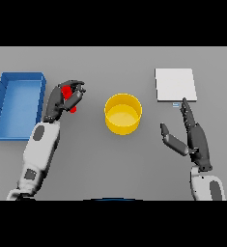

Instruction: Pick up the red beaker and tilt it to pour out 1 green nut into yellow bowl. Pick up the yellow bowl and place it on the metallic measuring scale.

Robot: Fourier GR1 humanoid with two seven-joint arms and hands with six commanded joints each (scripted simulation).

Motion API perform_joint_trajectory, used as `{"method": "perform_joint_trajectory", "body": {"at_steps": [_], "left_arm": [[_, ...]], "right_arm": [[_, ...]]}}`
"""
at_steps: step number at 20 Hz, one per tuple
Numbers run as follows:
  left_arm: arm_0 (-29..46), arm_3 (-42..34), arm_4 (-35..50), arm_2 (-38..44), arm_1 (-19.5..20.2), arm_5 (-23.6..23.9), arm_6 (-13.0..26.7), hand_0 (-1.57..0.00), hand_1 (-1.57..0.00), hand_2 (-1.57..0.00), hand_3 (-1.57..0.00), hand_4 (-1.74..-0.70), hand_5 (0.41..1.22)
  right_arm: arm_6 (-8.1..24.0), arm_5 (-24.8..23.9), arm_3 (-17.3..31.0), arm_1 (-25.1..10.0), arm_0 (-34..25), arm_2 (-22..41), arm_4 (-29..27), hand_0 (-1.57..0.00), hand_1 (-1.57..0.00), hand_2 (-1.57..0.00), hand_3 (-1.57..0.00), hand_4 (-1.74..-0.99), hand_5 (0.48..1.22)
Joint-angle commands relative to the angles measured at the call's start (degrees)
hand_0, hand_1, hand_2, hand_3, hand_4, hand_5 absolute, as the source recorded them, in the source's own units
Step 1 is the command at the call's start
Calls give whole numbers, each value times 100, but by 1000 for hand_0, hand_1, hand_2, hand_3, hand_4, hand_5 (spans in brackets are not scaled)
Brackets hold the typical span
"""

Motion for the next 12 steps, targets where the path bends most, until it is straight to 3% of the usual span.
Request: {"method": "perform_joint_trajectory", "body": {"at_steps": [1, 4, 5, 8, 12], "left_arm": [[-34, 81, -86, -13, -27, 69, -171, -1001, -1014, -1023, -1018, -1440, 1047], [-54, 176, -86, 61, -95, 44, -458, -1279, -1286, -1290, -1288, -1447, 1132], [-80, 211, -138, 70, -99, 129, -522, -1338, -1343, -1347, -1344, -1506, 1132], [-116, 166, 15, 54, -123, 144, -580, -1452, -1454, -1456, -1455, -1621, 1117], [-95, -183, 84, -82, -27, 246, -641, -1522, -1523, -1524, -1523, -1692, 1100]], "right_arm": [[76, -20, 13, 9, -108, -17, -10, 1, 1, 1, 1, -1287, 684], [1, 48, 29, -19, -119, -39, -85, 1, 1, 1, 1, -1293, 682], [-1, 52, 98, -2, -115, -39, -89, 1, 1, 1, 1, -1296, 681], [-125, 42, 131, 22, -91, 22, 1, 1, 1, 1, 1, -1288, 679], [-101, 0, 94, -11, -137, 33, 78, 1, 1, 1, 1, -1254, 667]]}}
